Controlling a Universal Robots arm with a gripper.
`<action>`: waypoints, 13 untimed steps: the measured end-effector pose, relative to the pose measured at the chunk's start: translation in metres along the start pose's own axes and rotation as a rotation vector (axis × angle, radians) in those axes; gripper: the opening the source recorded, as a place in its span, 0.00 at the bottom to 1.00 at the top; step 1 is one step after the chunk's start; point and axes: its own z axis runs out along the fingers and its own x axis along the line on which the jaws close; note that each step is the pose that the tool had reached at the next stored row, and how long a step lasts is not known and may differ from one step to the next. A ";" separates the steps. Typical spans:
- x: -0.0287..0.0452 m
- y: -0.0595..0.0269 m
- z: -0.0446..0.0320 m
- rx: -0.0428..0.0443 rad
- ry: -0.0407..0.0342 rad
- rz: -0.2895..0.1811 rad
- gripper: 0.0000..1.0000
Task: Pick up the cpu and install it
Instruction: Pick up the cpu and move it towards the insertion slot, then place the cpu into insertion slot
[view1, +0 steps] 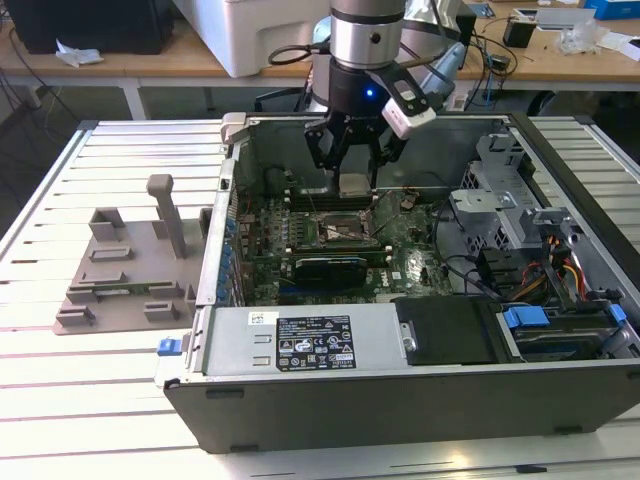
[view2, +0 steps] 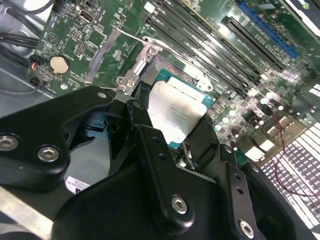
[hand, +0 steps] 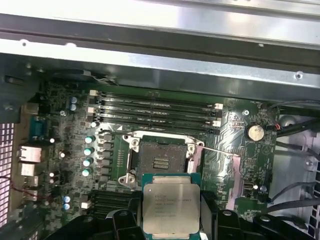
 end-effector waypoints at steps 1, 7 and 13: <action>-0.0007 0.0000 0.0019 0.0000 0.0000 0.000 0.55; -0.0010 0.0001 0.0038 -0.0001 0.0002 0.000 0.55; -0.0010 0.0001 0.0040 -0.0001 0.0002 0.000 0.55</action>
